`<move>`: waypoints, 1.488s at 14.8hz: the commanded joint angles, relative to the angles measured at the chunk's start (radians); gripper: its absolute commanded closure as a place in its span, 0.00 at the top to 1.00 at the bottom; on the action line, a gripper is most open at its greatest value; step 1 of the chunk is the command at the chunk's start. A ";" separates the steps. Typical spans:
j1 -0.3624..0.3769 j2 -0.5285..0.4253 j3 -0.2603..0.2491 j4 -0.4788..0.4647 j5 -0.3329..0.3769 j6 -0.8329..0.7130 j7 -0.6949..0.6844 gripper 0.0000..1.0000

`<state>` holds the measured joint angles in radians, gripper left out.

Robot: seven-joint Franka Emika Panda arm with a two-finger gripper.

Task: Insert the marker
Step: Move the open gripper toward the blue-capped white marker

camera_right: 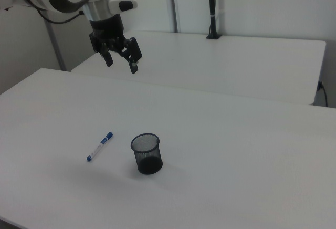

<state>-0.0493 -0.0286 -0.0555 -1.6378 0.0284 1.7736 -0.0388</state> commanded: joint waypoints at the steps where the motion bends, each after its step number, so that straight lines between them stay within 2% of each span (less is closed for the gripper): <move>1: 0.017 -0.001 -0.006 0.009 -0.013 -0.026 -0.012 1.00; 16: 0.019 -0.001 -0.006 -0.008 -0.013 -0.026 -0.038 1.00; 19: 0.028 0.004 0.000 -0.037 -0.018 -0.042 -0.186 1.00; 20: 0.058 0.010 0.000 -0.040 -0.040 -0.065 -0.257 1.00; 22: 0.110 0.041 0.000 -0.040 -0.082 -0.083 -0.265 1.00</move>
<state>-0.0142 -0.0090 -0.0494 -1.6667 -0.0006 1.7228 -0.2591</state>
